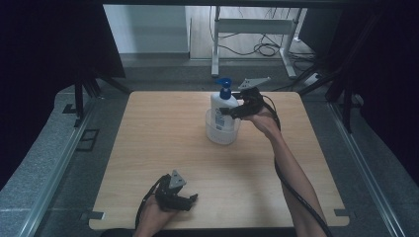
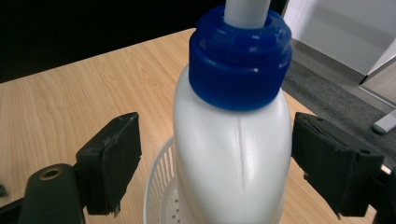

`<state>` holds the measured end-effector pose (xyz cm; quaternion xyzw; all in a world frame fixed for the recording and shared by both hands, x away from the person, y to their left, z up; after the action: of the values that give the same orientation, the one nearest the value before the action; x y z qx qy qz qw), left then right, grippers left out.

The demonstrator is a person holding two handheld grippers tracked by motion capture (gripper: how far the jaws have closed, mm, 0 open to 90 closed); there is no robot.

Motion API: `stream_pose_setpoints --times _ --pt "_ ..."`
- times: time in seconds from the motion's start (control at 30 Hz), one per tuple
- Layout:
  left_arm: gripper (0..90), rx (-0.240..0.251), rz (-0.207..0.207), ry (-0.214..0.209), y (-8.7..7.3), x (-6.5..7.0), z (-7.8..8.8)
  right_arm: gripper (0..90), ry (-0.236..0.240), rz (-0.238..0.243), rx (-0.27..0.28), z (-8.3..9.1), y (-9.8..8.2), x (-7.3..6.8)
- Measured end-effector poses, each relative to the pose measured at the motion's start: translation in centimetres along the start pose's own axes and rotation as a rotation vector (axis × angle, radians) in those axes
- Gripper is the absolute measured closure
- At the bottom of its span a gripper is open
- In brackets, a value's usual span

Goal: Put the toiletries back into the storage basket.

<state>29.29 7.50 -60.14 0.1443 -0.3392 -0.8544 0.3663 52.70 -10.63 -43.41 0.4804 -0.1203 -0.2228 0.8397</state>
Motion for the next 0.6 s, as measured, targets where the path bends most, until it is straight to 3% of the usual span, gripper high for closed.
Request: stream_pose_setpoints --times 0.6 --pt "11.9 0.001 -0.002 0.001 0.0 0.0 0.0 12.2 -0.007 -0.018 -0.022 1.1 -0.7 -0.5"
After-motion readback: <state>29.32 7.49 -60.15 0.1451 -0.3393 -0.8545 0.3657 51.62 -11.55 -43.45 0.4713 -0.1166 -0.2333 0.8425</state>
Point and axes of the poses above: each handheld gripper's, and its own axes: z roughly backward along the jaws, y roughly out of its top, x roughly to its right, the point moved 8 cm from there along -z, roughly forward along the jaws, and after that the axes turned 2 degrees about y, right-handed, at the moved point
